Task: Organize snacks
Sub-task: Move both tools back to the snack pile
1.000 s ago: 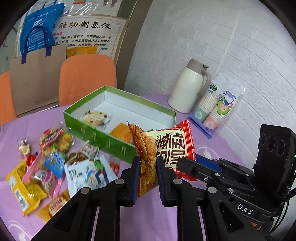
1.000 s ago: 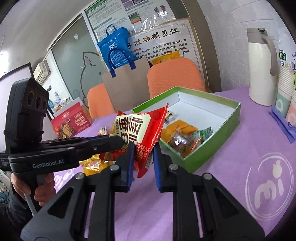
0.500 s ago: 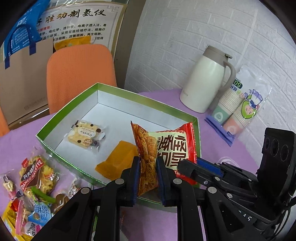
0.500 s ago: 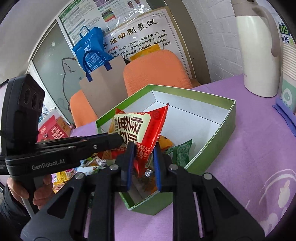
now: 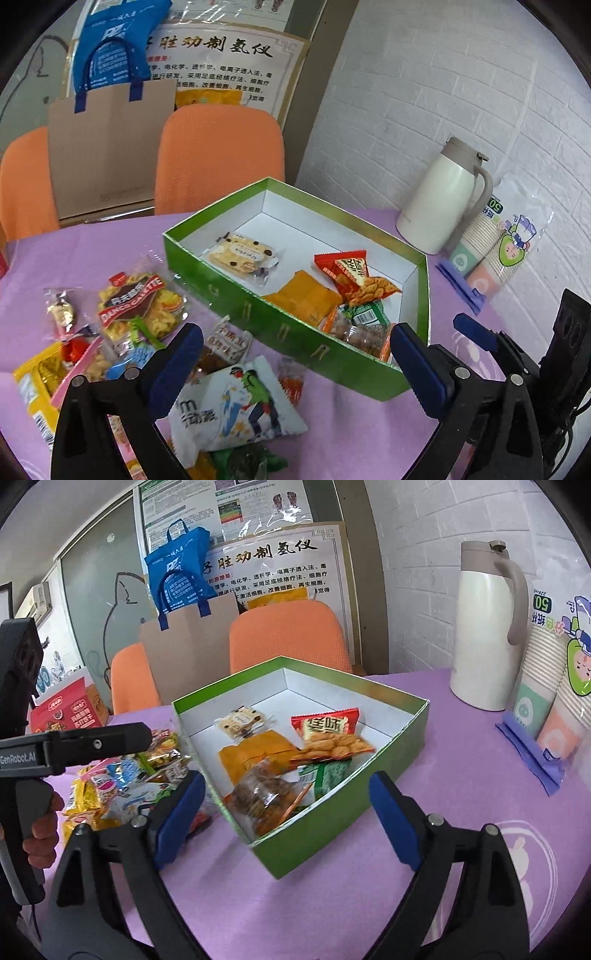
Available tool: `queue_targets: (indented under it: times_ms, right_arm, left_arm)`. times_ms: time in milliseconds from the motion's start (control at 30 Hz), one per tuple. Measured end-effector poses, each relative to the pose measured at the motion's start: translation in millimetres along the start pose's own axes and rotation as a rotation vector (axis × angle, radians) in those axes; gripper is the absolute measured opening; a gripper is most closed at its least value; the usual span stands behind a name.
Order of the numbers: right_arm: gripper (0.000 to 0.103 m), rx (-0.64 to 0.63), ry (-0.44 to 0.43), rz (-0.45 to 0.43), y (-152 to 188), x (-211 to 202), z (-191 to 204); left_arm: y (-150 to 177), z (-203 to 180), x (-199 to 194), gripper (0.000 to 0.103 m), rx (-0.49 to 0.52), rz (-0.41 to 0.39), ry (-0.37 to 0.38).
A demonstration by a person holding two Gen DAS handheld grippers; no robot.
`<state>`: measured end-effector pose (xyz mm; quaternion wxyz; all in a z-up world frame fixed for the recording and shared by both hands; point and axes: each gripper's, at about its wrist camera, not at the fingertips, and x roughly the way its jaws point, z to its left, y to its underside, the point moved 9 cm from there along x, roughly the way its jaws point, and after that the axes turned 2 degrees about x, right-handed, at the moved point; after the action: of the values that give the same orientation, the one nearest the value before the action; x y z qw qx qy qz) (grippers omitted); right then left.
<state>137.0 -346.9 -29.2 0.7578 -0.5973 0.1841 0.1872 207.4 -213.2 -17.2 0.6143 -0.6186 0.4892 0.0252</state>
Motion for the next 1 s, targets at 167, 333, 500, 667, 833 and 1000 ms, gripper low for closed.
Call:
queue_targets:
  times_ms: [167, 333, 500, 667, 833, 1000]
  right_arm:
    - [0.097, -0.009, -0.044, -0.053, -13.4, -44.7, 33.2]
    - [0.1, -0.054, -0.129, -0.143, -17.7, -88.2, 76.8]
    - [0.1, -0.076, -0.203, -0.108, 14.7, -92.5, 107.1]
    - [0.1, -0.026, -0.225, 0.023, 63.5, -68.1, 111.9]
    - [0.079, -0.017, -0.223, 0.154, 86.2, -32.0, 118.9]
    - [0.065, -0.062, -0.21, 0.224, 89.0, 5.1, 137.8]
  left_arm:
    - [5.7, 11.1, -62.6, 0.103, 0.016, -0.059, -0.096]
    - [31.8, 34.8, -124.4, 0.103, 0.035, -0.095, -0.192]
    - [83.1, 66.5, -143.4, 0.103, -0.049, -0.069, -0.219]
    - [147.0, 84.1, -134.6, 0.103, -0.158, 0.013, -0.153]
    - [173.8, 82.1, -129.4, 0.103, -0.175, 0.043, -0.123]
    - [169.6, 83.8, -141.3, 0.103, -0.16, 0.001, -0.107]
